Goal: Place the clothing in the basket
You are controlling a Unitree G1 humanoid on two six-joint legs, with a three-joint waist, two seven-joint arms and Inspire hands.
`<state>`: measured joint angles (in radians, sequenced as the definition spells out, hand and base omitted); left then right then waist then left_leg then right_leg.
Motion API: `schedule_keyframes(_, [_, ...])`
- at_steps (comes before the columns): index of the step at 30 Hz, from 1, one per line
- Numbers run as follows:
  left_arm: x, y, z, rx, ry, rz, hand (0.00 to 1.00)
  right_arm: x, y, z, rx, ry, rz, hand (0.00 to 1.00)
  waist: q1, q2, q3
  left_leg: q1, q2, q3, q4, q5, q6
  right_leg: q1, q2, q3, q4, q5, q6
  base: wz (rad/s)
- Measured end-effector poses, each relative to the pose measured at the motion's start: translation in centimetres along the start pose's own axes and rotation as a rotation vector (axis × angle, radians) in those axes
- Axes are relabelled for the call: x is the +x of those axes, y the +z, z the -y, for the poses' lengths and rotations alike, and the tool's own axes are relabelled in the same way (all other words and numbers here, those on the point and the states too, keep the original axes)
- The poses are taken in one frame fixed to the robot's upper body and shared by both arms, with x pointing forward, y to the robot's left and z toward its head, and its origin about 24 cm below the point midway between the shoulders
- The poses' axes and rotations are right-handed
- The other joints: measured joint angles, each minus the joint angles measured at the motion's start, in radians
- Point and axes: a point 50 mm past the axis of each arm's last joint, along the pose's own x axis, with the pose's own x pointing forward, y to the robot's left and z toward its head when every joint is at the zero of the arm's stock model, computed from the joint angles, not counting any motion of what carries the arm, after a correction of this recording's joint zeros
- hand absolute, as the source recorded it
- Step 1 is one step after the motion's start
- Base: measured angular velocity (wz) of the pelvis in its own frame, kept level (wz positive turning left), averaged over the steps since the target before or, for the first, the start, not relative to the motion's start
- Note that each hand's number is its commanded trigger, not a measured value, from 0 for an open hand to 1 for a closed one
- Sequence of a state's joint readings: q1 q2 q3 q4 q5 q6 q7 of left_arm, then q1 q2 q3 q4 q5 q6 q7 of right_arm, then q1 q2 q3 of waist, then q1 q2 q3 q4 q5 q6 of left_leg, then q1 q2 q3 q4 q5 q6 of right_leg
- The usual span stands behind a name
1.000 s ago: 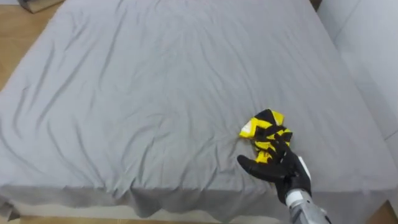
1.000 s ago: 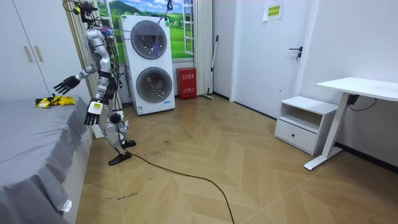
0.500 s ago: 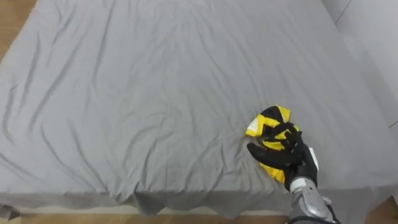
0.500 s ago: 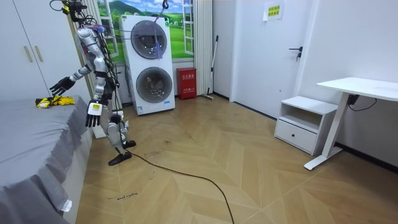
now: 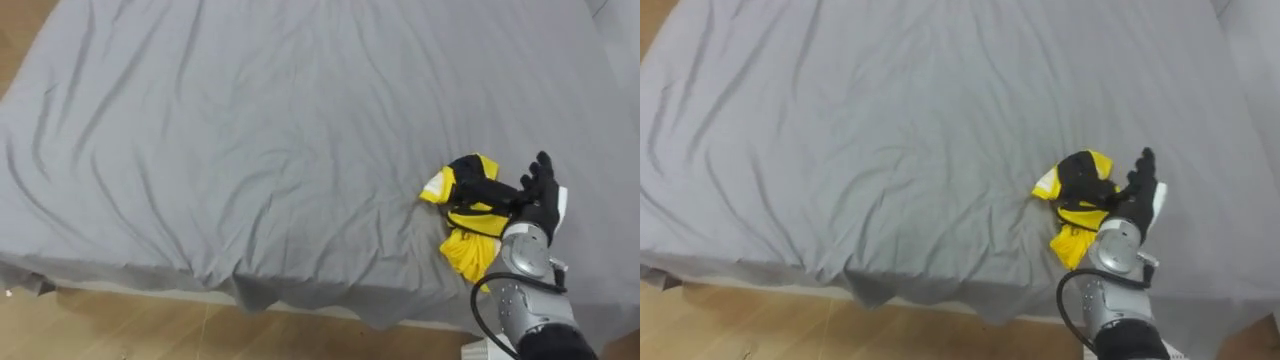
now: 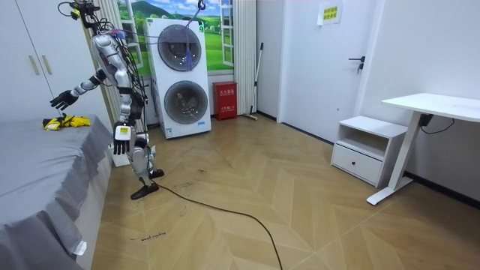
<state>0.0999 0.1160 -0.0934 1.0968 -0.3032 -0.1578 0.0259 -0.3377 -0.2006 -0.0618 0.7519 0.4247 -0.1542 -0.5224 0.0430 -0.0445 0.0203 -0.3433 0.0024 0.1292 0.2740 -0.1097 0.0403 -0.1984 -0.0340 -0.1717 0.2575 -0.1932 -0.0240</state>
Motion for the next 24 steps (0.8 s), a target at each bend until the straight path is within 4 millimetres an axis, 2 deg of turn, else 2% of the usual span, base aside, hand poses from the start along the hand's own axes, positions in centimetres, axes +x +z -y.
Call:
schedule_keyframes(6, [0.3,0.7,0.3,0.003,-0.007,0.002,0.00,0.3,-0.1,0.8,-0.009,-0.108,-0.010,0.00,0.005,0.000,0.0029,-0.039,0.000,0.002,0.002,0.008,0.004,-0.046,-0.004,-0.006,0.021,-0.001,0.001,0.00])
schedule_keyframes(11, [0.4,0.9,0.5,0.010,-0.016,0.004,0.00,0.3,-0.1,1.0,-0.013,-0.129,-0.009,0.00,0.005,0.003,0.0097,-0.048,-0.003,-0.005,0.000,0.013,0.004,-0.052,-0.004,-0.007,0.017,-0.002,0.002,0.03])
schedule_keyframes(12, [0.4,1.1,0.7,0.013,-0.022,0.006,0.00,0.5,-0.2,1.1,-0.034,-0.133,-0.015,0.00,0.005,0.005,0.0138,-0.048,-0.005,-0.007,-0.002,0.016,0.004,-0.052,-0.003,-0.006,0.017,-0.002,0.002,0.05])
schedule_keyframes(16, [0.6,1.7,0.9,0.042,-0.037,0.017,0.00,0.6,-1.1,1.5,-0.113,-0.109,-0.038,0.00,0.018,0.006,0.0175,-0.061,-0.004,-0.006,-0.010,0.026,0.004,-0.069,-0.003,-0.006,0.019,-0.002,0.002,0.00])
schedule_keyframes(24, [0.8,2.1,1.3,0.065,-0.039,0.018,0.00,0.2,-3.4,1.8,-0.203,-0.036,-0.116,0.00,0.019,0.006,0.0172,-0.085,-0.009,-0.007,-0.024,0.038,0.004,-0.106,-0.008,-0.009,0.036,-0.002,0.002,0.00])
